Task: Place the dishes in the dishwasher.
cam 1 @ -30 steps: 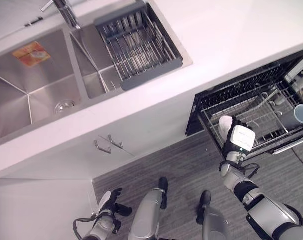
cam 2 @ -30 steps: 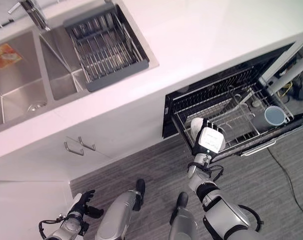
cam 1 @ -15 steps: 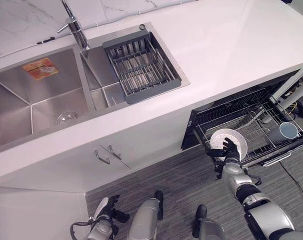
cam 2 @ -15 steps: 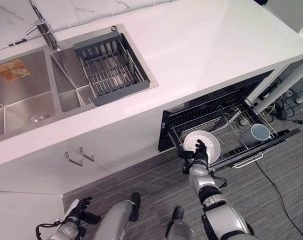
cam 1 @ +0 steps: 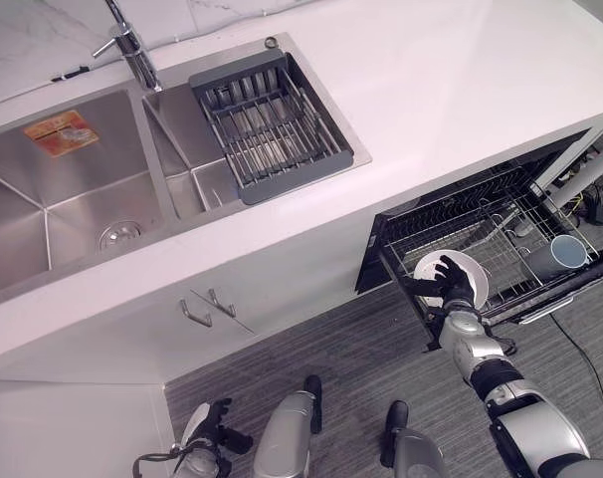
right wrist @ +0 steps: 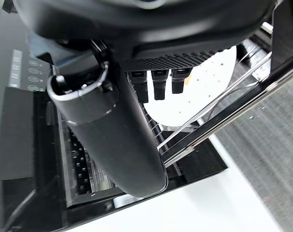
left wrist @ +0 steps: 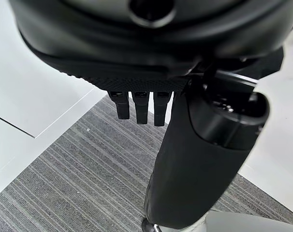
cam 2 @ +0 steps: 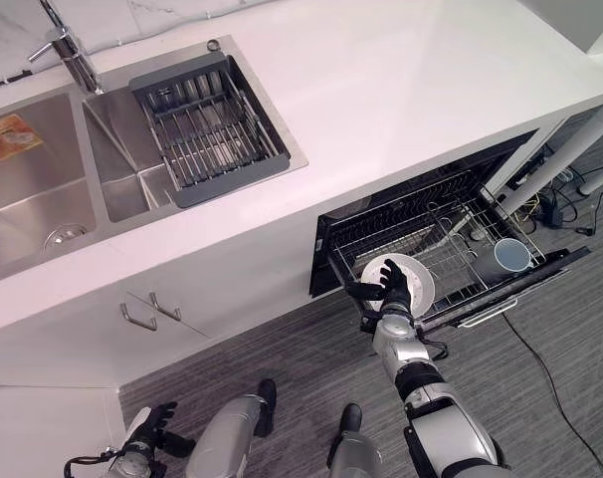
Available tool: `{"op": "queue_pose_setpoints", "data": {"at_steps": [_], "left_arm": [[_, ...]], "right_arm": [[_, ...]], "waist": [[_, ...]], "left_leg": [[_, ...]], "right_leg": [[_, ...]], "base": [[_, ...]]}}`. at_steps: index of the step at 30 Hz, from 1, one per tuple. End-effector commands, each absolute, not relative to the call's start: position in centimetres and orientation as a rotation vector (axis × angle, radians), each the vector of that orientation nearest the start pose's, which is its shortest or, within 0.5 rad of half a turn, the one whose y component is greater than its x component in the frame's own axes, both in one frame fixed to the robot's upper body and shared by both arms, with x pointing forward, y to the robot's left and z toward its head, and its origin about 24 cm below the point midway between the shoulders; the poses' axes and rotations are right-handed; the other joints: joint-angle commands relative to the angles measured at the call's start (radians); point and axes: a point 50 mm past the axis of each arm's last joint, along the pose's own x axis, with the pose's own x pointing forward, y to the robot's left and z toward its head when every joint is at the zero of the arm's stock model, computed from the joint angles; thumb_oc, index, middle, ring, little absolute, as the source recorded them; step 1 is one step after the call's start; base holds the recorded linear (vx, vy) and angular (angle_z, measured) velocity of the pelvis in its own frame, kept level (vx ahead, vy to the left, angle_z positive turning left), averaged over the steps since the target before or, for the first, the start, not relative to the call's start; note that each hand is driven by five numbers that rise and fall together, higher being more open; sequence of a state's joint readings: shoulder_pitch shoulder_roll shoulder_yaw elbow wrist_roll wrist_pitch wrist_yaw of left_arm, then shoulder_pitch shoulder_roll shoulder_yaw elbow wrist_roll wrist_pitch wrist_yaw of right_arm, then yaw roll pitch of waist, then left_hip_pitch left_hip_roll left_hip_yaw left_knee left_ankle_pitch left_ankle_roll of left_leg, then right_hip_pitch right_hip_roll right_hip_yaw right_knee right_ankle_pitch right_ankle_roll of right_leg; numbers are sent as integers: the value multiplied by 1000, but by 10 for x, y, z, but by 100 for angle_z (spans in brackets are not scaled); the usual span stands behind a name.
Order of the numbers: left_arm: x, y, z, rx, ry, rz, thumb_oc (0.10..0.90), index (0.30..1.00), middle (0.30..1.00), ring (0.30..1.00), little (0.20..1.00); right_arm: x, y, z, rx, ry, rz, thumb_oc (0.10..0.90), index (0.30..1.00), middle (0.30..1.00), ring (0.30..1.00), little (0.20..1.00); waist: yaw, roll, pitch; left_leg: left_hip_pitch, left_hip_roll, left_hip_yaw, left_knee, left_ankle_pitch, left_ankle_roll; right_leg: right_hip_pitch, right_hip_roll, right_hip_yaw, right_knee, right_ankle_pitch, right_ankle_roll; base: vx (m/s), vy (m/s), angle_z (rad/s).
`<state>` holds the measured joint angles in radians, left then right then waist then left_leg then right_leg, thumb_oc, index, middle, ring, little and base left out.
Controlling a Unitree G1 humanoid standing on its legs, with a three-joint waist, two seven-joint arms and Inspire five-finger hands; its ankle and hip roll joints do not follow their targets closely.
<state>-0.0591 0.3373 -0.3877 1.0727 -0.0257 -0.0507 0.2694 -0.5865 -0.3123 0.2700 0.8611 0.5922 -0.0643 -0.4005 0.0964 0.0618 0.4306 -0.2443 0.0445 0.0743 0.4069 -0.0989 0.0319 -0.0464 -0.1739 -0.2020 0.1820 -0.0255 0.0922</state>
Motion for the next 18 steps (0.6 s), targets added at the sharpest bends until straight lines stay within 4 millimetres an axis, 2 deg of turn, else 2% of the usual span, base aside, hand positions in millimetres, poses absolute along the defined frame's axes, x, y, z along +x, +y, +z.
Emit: {"op": "queue_pose_setpoints", "data": {"at_steps": [1,2,4,7,9,12,13,15,16,18], "left_arm": [[131,253,-136,646,943,109,800,900,900,900,900],[126,254,-137,636,952,124,800,900,900,900,900],[118,256,-139,623,969,152,800,900,900,900,900],[107,259,-140,606,995,189,800,900,900,900,900],[101,260,-142,589,1012,213,800,900,900,900,900],[95,260,-143,558,1027,242,800,900,900,900,900],[91,259,-145,538,1037,260,800,900,900,900,900],[84,257,-146,513,1041,280,800,900,900,900,900],[83,256,-146,511,1039,280,800,900,900,900,900],[81,258,-145,491,1027,295,800,900,900,900,900]], "right_arm": [[363,-191,97,199,-98,-275,800,900,900,900,900],[357,-183,106,254,-181,-200,800,900,900,900,900],[343,-171,118,253,-282,-80,800,900,900,900,900],[320,-166,128,264,-363,-3,800,900,900,900,900],[306,-171,135,274,-421,3,800,900,900,900,900],[283,-182,155,298,-542,12,800,900,900,900,900],[266,-194,165,254,-617,-53,800,900,900,900,900],[246,-217,174,209,-702,-170,800,900,900,900,900],[243,-221,175,187,-720,-202,800,900,900,900,900],[228,-244,177,153,-783,-334,800,900,900,900,900]], "waist": [[-15,27,-36],[-25,22,-44],[-43,11,-60],[-68,-3,-85],[-86,-10,-100],[-116,-15,-114],[-139,-17,-120],[-169,-23,-118],[-174,-21,-121],[-197,-25,-108]], "left_leg": [[66,14,-49,-107,-43,-25],[71,17,-47,-107,-46,-25],[80,24,-40,-107,-53,-24],[93,33,-28,-107,-63,-20],[102,41,-15,-107,-69,-19],[108,53,4,-107,-80,-19],[110,60,18,-107,-86,-20],[116,66,38,-107,-93,-22],[110,69,40,-107,-91,-23],[113,72,53,-107,-96,-22]], "right_leg": [[30,69,-4,136,-192,-63],[31,74,3,133,-192,-62],[34,81,14,127,-191,-59],[40,88,26,119,-189,-54],[42,91,34,118,-190,-50],[35,95,48,118,-191,-44],[28,95,58,118,-190,-39],[21,92,68,118,-194,-34],[13,94,69,118,-191,-35],[8,94,75,118,-193,-36]], "base": [[-27,20,-5],[-30,24,-5],[-22,12,-4],[-13,-9,-13],[-12,-22,-23],[-32,-17,-26],[-49,-9,-26],[-73,-19,-27],[-100,-20,-40],[-101,-15,-35]]}}
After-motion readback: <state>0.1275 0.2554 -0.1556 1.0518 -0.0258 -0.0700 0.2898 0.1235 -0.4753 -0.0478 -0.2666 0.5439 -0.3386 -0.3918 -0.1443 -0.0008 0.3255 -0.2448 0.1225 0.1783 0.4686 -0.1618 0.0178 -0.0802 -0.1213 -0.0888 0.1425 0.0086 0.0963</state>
